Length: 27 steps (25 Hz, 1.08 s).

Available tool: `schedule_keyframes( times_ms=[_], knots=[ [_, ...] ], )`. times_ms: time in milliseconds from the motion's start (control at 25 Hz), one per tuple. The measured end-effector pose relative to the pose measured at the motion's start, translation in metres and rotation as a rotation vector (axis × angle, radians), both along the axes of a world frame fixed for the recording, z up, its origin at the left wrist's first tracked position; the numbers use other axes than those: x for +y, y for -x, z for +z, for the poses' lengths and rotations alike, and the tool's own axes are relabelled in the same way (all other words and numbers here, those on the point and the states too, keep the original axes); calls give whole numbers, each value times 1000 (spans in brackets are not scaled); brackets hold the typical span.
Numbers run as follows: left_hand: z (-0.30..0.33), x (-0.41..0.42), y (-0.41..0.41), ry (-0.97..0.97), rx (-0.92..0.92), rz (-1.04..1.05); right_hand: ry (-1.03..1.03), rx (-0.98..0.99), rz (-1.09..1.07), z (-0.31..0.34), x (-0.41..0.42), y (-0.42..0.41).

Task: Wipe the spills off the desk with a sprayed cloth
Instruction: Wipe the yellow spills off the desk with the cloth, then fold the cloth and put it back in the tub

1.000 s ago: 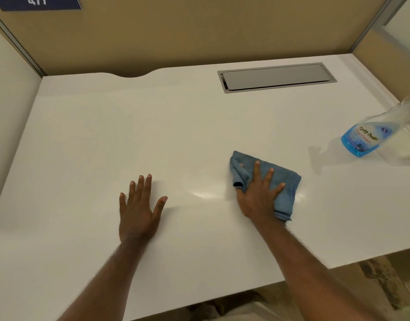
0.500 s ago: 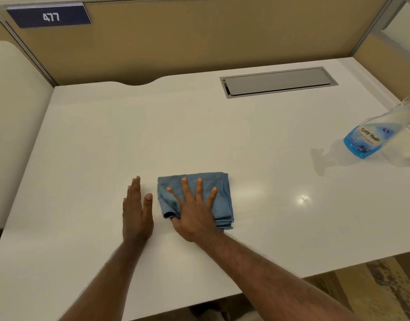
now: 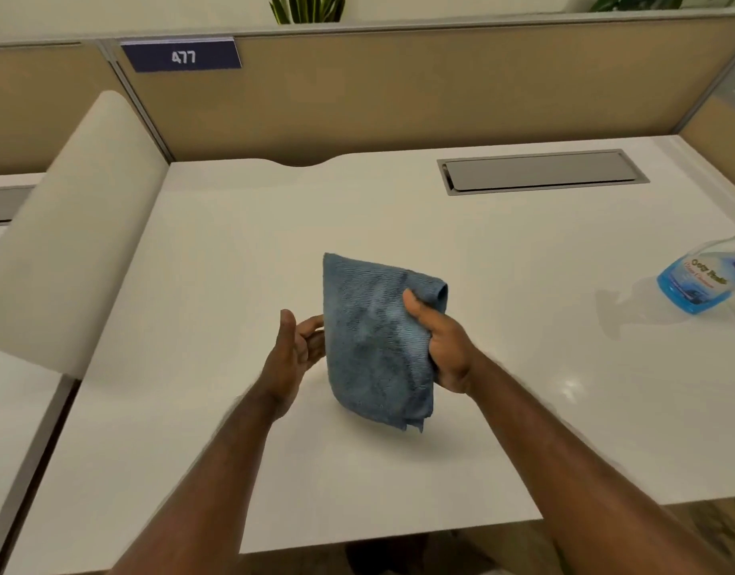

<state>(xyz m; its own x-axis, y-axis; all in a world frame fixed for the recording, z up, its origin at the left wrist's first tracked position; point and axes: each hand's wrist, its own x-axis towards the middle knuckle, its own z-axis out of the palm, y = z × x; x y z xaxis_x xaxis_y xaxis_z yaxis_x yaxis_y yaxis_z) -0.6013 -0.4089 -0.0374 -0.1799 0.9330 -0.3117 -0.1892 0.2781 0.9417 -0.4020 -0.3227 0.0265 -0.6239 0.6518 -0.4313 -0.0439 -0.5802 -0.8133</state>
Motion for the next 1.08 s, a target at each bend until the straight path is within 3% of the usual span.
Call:
schedule_keyframes(
  times_ms=[160,360,520,840,1080],
  knots=[
    [28,16,-26,16,-66,-171,105,-5,-157,1,27,-42],
    [41,43,-86,68,-38,-330,123,-85,-159,-11,44,-117],
    [46,65,-147,80,-35,-295,83,-132,-108,-11,45,-196],
    [61,94,-270,-8,-8,-282,-257,-105,-184,-4,66,-315],
    [69,123,-349,-69,-20,-290,-247,-24,-297,5,86,-393]
  ],
)
